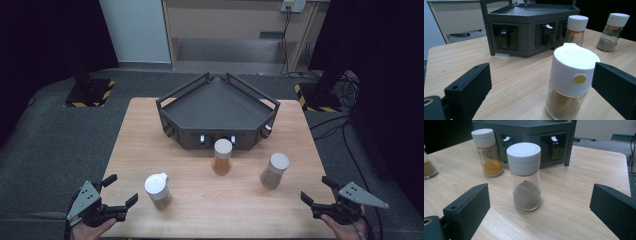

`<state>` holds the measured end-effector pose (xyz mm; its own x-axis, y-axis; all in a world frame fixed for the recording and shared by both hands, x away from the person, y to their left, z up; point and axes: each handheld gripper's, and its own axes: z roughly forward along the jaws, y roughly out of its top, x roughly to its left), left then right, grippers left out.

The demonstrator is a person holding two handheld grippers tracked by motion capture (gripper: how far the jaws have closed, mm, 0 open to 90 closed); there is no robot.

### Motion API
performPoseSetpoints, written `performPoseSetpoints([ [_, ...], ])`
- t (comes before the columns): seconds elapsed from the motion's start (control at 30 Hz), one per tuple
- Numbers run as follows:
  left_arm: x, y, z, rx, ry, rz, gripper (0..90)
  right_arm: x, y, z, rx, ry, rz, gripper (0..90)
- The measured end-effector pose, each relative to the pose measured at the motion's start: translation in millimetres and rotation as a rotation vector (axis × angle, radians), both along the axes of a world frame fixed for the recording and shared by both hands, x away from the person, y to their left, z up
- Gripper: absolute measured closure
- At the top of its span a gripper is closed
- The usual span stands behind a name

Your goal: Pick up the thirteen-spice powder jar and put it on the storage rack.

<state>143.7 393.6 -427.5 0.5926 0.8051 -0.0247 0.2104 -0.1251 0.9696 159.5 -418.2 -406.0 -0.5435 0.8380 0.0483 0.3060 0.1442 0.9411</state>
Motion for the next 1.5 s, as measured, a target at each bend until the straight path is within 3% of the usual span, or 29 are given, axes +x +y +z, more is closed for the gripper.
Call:
performPoseSetpoints([
  [0.7,0.3,-0.9,1.6,0.016,0.013,0.002,1.4,1.5,-0.5,0.1,0.004,0.008,0.018,3.4],
  [1.5,-0.4,-0.5,5.1,0.000,0.047,0.031,1.3,5.1,-2.3,-0.6,0.013,0.021,0.044,4.5],
])
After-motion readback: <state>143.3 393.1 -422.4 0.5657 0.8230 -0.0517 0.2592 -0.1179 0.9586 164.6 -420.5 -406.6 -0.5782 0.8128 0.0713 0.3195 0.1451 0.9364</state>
